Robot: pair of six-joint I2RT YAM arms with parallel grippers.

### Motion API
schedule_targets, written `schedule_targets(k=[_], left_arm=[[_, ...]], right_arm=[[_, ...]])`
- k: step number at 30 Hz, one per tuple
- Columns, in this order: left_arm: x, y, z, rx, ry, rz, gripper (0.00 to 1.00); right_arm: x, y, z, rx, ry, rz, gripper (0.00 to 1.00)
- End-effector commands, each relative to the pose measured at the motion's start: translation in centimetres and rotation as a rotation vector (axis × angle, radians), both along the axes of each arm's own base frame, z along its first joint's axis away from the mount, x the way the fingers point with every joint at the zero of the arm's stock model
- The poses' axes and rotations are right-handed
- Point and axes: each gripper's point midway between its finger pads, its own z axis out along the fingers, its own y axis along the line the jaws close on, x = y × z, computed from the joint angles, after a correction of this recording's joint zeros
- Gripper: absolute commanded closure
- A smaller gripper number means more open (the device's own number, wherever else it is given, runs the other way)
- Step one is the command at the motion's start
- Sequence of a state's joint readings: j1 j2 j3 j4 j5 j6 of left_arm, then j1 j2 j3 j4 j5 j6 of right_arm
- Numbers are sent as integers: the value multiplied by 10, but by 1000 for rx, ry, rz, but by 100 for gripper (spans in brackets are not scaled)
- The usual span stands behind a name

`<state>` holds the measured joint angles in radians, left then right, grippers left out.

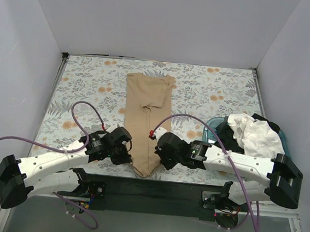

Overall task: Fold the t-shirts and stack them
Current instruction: Fold the tshirt

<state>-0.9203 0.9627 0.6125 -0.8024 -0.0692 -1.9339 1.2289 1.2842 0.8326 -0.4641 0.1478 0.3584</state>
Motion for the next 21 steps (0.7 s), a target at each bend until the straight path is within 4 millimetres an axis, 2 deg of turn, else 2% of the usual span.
schedule_targets(k=[1,3,5,7,8,9,11,17,21], left_arm=[[52,-4,24,42,-200,130,100],[69,-8,33,45,-262,159,100],[80,-10,31,72,-283,158,100],[93,-15,38,68,-304,173,100],[101,-12,34,94,-298,202,100],[109,-13,42,89,-314,216,100],[120,-11,44,109,-333,236,100],[154,4,54,132,-396,302,100],[177,8,63,101,-431,314,100]], right_arm=[[46,16,23,26,-140,-69,99],[65,15,24,4,-168,-116,99],[89,12,33,3,-220,-187,99],[103,14,34,11,-220,-225,99],[114,17,41,32,-226,-244,99],[119,18,40,30,-223,-249,99],[133,21,48,46,-238,-264,99],[166,22,48,40,-237,-291,99],[185,30,54,47,-251,-281,99]])
